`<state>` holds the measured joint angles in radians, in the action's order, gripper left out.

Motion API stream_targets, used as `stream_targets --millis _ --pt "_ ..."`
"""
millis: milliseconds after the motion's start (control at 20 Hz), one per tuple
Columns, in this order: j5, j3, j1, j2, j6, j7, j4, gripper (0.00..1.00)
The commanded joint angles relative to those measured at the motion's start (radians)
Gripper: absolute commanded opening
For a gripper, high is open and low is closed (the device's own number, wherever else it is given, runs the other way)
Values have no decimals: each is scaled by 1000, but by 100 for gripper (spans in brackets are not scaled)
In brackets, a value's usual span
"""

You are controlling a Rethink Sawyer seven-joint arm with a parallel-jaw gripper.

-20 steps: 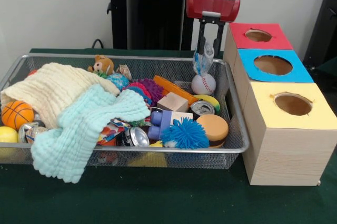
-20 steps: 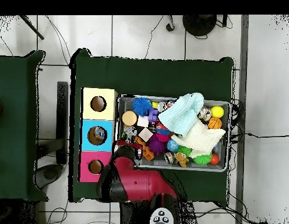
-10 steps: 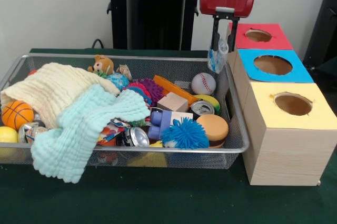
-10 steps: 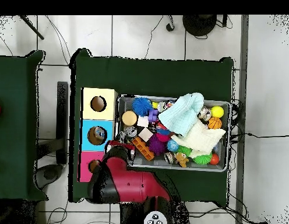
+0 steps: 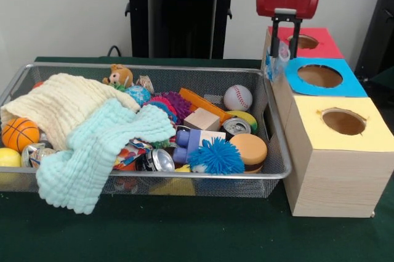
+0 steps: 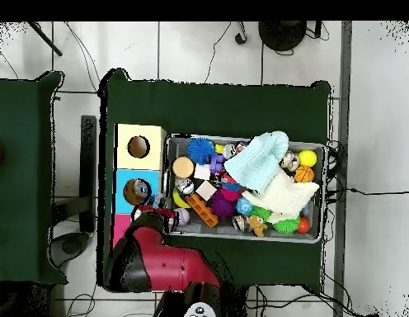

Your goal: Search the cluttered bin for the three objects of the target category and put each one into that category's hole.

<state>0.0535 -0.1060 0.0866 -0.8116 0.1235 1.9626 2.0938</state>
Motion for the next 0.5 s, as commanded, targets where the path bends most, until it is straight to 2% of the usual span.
stream_targets --millis 50,300,500 --pt "158 52 83 5 -101 288 18 0" --pt "255 -33 187 -13 -182 269 -19 0" --pt "312 -58 228 1 -194 263 -43 0"
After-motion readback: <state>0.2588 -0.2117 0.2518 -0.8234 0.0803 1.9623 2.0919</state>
